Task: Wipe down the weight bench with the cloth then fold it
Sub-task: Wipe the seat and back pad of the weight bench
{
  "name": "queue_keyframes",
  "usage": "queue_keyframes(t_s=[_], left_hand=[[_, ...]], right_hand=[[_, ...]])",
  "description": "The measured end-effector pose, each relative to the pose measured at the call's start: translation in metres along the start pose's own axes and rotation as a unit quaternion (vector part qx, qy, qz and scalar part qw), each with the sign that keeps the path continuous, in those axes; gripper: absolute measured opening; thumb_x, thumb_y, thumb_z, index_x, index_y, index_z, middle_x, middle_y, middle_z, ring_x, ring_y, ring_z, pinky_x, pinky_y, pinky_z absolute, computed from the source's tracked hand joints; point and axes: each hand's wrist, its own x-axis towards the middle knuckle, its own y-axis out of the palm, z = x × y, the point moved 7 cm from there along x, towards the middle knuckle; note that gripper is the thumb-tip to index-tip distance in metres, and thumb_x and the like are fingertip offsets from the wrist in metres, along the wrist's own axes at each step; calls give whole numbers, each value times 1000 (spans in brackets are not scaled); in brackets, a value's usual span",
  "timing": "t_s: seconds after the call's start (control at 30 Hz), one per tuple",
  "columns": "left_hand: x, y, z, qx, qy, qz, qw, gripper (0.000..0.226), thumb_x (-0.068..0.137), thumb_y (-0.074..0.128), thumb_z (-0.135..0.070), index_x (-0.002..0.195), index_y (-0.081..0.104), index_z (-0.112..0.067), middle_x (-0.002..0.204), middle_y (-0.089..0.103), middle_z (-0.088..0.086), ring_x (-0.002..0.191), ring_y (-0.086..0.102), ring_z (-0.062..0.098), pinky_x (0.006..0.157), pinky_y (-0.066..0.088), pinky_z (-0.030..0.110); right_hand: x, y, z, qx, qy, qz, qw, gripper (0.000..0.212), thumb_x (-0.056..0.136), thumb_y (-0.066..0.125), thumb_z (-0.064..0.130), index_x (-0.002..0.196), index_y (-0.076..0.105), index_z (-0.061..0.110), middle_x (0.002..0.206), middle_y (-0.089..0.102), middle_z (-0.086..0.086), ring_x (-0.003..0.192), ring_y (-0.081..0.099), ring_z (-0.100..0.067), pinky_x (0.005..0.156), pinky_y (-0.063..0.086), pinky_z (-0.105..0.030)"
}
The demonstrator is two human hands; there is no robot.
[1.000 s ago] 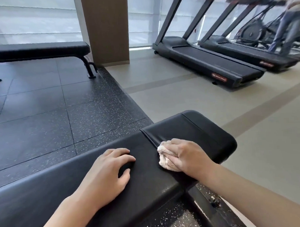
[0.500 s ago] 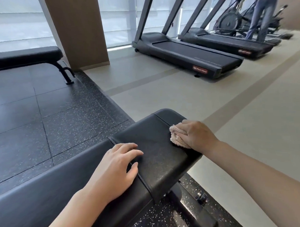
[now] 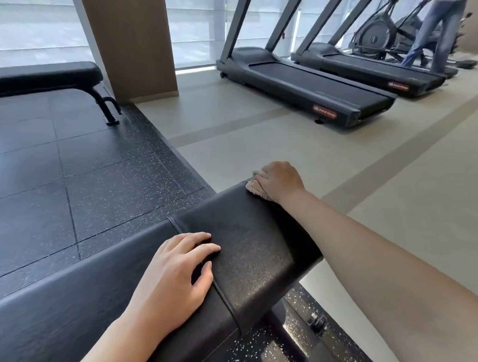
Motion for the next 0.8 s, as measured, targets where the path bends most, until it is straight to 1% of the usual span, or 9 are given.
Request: queue_keyframes(t_s=[0.07,0.2,0.33,0.43,0.53,0.6,0.63,0.7,0.8], left_hand=[[-1,0,0,-3,0,1,1000,35,95,50,-40,122,72,-35,136,61,-17,130,54,9,112,44,39],[0,0,1,-6,-3,7,1000,37,95,48,-41,122,73,-35,136,63,-15,129,54,12,112,44,41],[-1,-2,1,-5,-3,11,1000,38,94,48,-40,122,73,-34,135,65,-12,127,56,15,111,45,44],[0,-1,1,1,-5,21,1000,37,93,50,-37,122,74,-32,135,66,-8,128,57,18,112,44,45],[-2,-1,0,5,-10,22,1000,40,93,47,-38,122,73,-32,135,66,-8,128,57,19,113,43,45],[-3,-1,0,4,-12,25,1000,41,93,45,-40,122,72,-33,136,65,-9,128,57,19,113,43,45],[-3,-1,1,3,-14,28,1000,41,93,45,-40,122,72,-33,136,65,-9,128,57,18,113,43,45],[-2,0,1,3,-14,31,999,40,93,46,-39,123,72,-33,136,65,-9,129,56,18,113,42,44],[-2,-1,0,0,-12,28,1000,40,94,46,-39,122,73,-32,136,65,-9,130,55,18,113,42,44]], right_hand=[[-4,0,5,-15,-7,-4,1000,38,97,58,42,75,68,12,85,71,-14,86,63,-35,69,40,-33],[-48,-14,-3,-2,-37,-8,999,25,94,62,38,85,75,18,81,68,-7,82,63,-30,67,43,-34],[-117,-37,-26,27,-44,-34,998,17,96,62,41,104,77,37,80,67,2,78,63,-20,71,48,-34],[-163,-53,-41,41,-26,-37,998,21,95,60,46,103,78,36,79,69,5,75,64,-16,71,51,-35],[-192,-64,-55,38,-1,-27,999,17,93,66,42,93,78,31,73,63,6,71,61,-14,68,49,-37],[-205,-70,-61,23,5,-22,999,27,90,65,49,89,78,26,74,64,7,72,61,-14,71,50,-39],[-209,-74,-61,26,6,-21,999,25,89,68,48,91,79,26,76,66,8,73,62,-12,73,51,-40],[-215,-81,-53,56,4,-34,998,10,88,77,35,95,81,30,79,70,13,75,64,-7,76,51,-36],[-206,-84,-24,120,-14,-61,991,15,87,79,28,102,80,31,90,74,15,84,68,-4,81,52,-27]])
